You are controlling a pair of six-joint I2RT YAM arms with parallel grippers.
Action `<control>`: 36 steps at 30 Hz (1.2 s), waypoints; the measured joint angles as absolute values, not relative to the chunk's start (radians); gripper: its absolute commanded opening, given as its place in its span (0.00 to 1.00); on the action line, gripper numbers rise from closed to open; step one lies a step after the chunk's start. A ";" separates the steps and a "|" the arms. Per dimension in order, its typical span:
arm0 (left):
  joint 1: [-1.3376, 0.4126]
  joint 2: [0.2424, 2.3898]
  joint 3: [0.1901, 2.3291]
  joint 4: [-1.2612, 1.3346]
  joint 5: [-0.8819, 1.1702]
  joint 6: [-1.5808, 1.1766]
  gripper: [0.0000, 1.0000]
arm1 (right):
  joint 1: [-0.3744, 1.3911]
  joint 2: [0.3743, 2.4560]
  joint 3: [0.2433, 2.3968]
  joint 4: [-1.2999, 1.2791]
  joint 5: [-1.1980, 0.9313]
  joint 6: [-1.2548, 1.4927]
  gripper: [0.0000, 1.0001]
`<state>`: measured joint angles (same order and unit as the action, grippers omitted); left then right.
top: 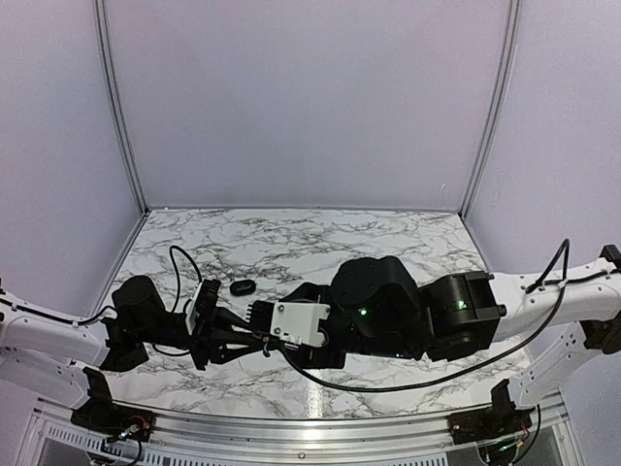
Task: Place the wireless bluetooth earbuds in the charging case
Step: Adjust the right earbud in the right side groove of the charging case.
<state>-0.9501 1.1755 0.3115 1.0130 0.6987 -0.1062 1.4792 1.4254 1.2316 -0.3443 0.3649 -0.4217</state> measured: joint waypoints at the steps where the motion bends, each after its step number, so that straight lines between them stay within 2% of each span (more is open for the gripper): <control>1: -0.950 1.176 0.311 1.013 0.699 -0.107 0.00 | 1.482 1.429 1.232 -0.344 0.370 -0.425 0.68; 20: -0.951 1.182 0.313 1.013 0.707 -0.109 0.00 | 1.508 1.491 1.261 -0.315 0.419 -0.469 0.70; 36: -0.960 1.202 0.322 1.013 0.707 -0.109 0.00 | 1.475 1.516 1.282 -0.281 0.381 -0.464 0.69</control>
